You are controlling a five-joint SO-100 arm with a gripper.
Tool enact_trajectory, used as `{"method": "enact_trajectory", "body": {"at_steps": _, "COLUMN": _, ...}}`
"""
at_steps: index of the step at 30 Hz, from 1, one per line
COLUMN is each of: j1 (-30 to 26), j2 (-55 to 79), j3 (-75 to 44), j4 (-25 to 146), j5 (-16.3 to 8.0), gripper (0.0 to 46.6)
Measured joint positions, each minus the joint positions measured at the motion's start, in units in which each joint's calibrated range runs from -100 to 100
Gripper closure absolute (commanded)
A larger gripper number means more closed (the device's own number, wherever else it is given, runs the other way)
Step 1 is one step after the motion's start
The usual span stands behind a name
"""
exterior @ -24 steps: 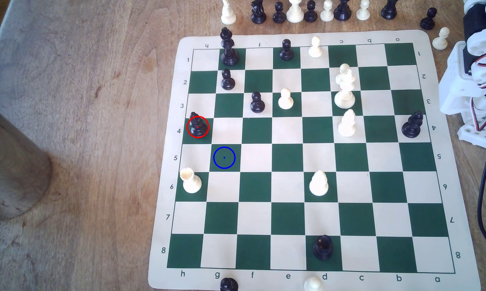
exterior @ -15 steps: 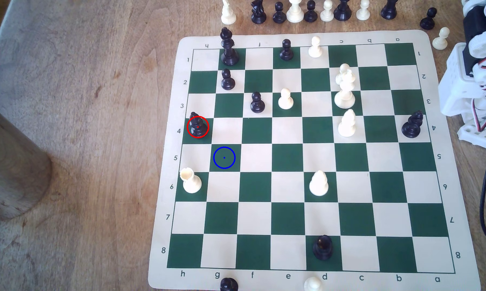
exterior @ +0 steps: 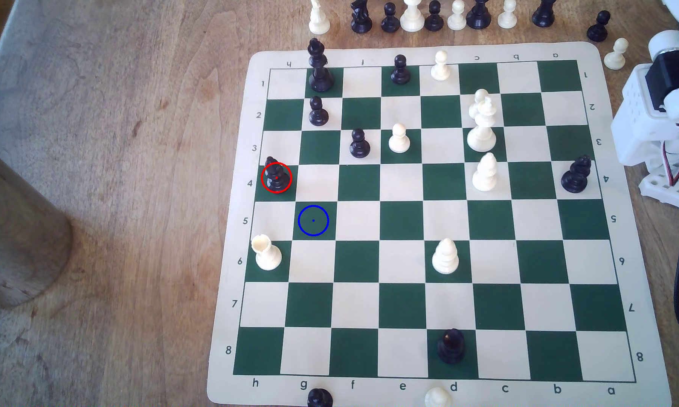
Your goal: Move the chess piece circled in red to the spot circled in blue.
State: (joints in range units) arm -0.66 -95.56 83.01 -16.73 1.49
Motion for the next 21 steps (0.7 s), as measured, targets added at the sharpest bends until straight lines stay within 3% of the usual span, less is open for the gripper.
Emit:
{"method": "enact_trajectory", "body": {"at_steps": 6, "j1": -1.4, "j2": 0.1, "j3": -4.3, "j4": 37.1, "j5": -0.7, "gripper": 41.7}}
{"method": "enact_trajectory", "body": {"at_steps": 9, "j1": -1.5, "j2": 0.2, "j3": -6.5, "j4": 52.5, "j5": -1.7, "gripper": 38.3}}
{"method": "enact_trajectory", "body": {"at_steps": 13, "j1": -3.4, "j2": 5.0, "j3": -11.8, "j4": 64.4, "j5": 0.0, "gripper": 36.3}}
{"method": "enact_trajectory", "body": {"at_steps": 15, "j1": -4.7, "j2": 8.1, "j3": -14.2, "j4": 65.8, "j5": -0.5, "gripper": 35.3}}
{"method": "enact_trajectory", "body": {"at_steps": 18, "j1": -8.3, "j2": 20.6, "j3": -17.3, "j4": 63.3, "j5": -3.5, "gripper": 32.6}}
{"method": "enact_trajectory", "body": {"at_steps": 21, "j1": -8.3, "j2": 29.8, "j3": -19.6, "j4": 60.1, "j5": -4.8, "gripper": 28.5}}
